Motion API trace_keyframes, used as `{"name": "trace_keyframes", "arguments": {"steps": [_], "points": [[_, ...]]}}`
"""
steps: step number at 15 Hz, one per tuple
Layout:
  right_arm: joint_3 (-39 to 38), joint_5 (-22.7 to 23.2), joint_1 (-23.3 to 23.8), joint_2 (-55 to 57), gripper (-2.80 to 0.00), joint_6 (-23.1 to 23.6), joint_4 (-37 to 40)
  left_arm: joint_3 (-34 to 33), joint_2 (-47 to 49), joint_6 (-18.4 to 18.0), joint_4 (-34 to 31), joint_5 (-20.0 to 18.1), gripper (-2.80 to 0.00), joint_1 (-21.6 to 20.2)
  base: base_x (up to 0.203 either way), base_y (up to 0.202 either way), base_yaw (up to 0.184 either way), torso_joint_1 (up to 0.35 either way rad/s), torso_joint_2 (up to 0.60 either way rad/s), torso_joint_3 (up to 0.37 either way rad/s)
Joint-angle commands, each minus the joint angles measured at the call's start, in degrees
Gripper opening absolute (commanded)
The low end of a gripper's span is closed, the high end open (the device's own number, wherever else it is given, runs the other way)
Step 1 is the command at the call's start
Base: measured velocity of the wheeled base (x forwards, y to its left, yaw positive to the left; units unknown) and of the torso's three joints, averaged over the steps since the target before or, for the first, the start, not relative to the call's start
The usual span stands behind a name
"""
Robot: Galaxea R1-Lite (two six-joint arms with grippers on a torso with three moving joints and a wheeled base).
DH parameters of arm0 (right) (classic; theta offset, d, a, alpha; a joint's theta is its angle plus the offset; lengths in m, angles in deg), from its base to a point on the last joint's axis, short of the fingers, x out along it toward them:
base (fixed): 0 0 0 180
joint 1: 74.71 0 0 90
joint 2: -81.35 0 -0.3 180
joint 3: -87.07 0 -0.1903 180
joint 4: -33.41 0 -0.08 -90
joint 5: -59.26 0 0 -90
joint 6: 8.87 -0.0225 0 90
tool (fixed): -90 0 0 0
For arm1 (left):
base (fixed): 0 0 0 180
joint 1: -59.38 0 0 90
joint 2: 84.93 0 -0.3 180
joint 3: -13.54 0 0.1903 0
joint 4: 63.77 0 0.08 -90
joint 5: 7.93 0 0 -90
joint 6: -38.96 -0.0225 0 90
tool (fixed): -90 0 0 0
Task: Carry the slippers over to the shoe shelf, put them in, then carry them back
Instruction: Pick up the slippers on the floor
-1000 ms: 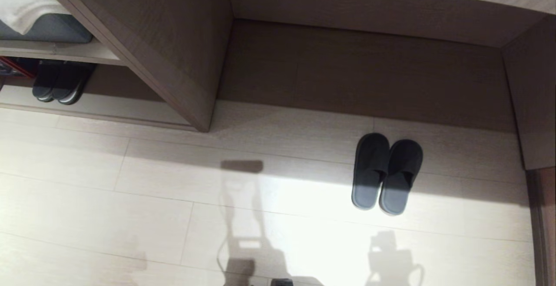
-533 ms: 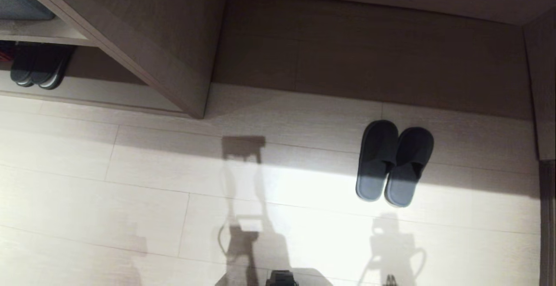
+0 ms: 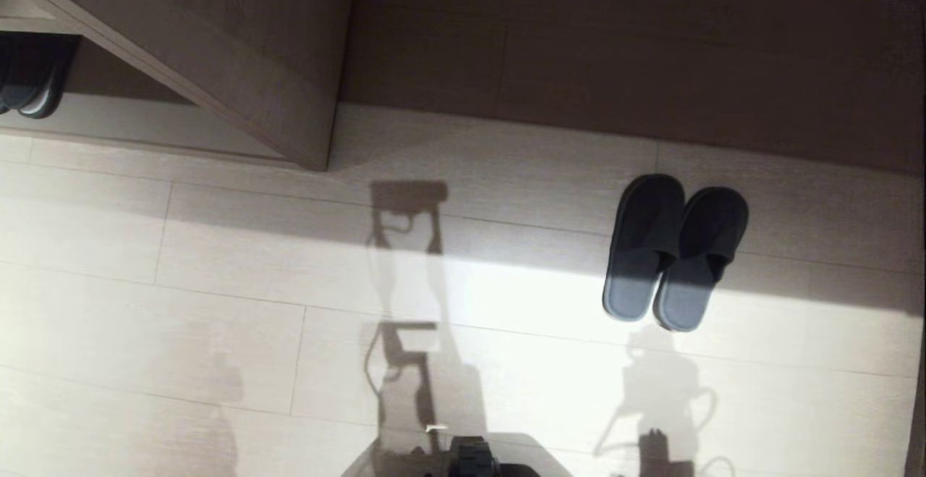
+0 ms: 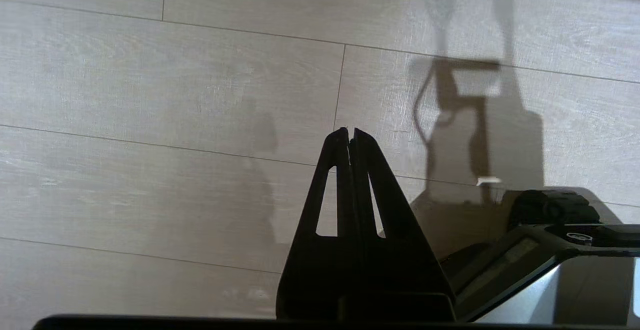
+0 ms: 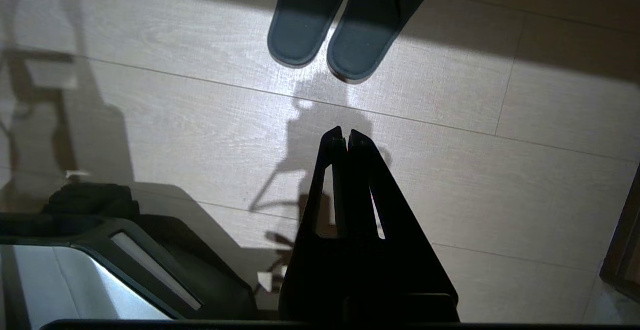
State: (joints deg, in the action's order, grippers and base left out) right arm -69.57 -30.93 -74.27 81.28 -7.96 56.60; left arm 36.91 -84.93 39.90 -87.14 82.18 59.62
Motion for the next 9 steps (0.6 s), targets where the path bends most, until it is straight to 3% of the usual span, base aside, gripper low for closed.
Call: {"name": "trace_keyframes", "arguments": {"steps": [1, 9], "points": [[0.0, 0.01, 0.0, -0.1, -2.8, -0.02, 0.01, -0.09, 0.0, 0.03, 0.0, -0.02, -2.8, 0.02, 0.0, 0.0, 0.0, 0.002, 0.01, -0.194], [0.0, -0.08, 0.0, -0.09, -2.8, -0.02, 0.09, -0.09, 0.0, 0.03, 0.08, -0.02, -2.8, 0.02, 0.0, 0.0, 0.0, 0.003, 0.0, -0.197]]}}
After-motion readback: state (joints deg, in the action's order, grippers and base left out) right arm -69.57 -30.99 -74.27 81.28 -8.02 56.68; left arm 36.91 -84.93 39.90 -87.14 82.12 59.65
